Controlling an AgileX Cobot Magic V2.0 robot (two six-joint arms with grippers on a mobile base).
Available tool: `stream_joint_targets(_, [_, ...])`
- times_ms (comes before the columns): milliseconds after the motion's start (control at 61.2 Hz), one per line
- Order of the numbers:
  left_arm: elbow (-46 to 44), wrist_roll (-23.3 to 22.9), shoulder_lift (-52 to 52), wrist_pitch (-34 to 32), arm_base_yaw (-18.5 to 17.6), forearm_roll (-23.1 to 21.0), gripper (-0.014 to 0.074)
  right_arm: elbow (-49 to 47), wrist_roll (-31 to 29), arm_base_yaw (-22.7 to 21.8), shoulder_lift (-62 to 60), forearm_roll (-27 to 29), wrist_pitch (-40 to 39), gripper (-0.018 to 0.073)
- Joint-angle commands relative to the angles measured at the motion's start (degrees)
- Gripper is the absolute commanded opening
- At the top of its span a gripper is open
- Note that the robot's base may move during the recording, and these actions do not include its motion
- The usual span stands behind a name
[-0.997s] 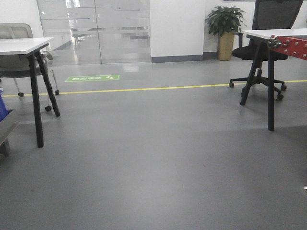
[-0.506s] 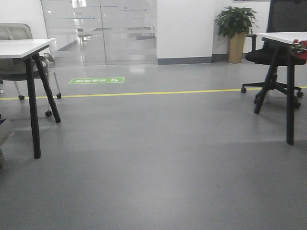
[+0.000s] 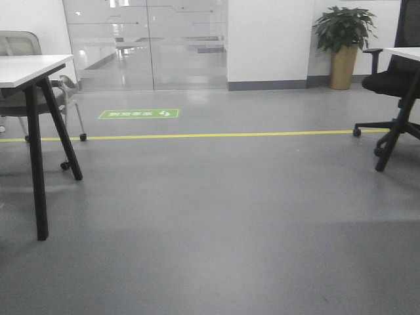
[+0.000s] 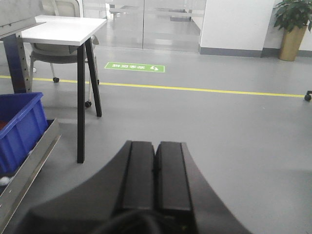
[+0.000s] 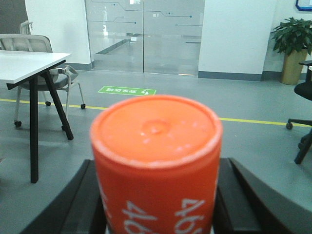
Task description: Grab orange capacitor from left shelf to right conveyor
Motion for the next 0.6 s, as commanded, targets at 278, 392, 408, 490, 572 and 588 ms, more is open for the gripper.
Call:
stream_joint_targets(278, [-0.25,-0.09,-0.64,-5.23,0.10,-0.20,-0.0127,-1.64,-0.35,-0.05,0.46,-0.52,-5.36,0.0193])
stream_joint_targets(392, [-0.25,-0.09,-0.64,-5.23,0.10,-0.20,-0.0127,-1.64,-0.35,-0.05,0.46,-0.52,-5.36,0.0193])
stream_joint_targets(408, [-0.25,-0.09,-0.64,-5.23,0.10,-0.20,-0.0127,-1.64,-0.35,-0.05,0.46,-0.52,-5.36,0.0193])
stream_joint_targets(490, [-0.25,-0.09,-0.64,-5.23,0.10,-0.20,-0.0127,-1.64,-0.35,-0.05,0.46,-0.52,-5.36,0.0193])
stream_joint_targets(572, [-0.25,-0.09,-0.64,-5.23,0.10,-0.20,-0.0127,-1.64,-0.35,-0.05,0.46,-0.52,-5.36,0.0193])
stream_joint_targets(588, [-0.25,-0.09,-0.64,-5.23,0.10,-0.20,-0.0127,-1.64,-0.35,-0.05,0.46,-0.52,-5.36,0.0193])
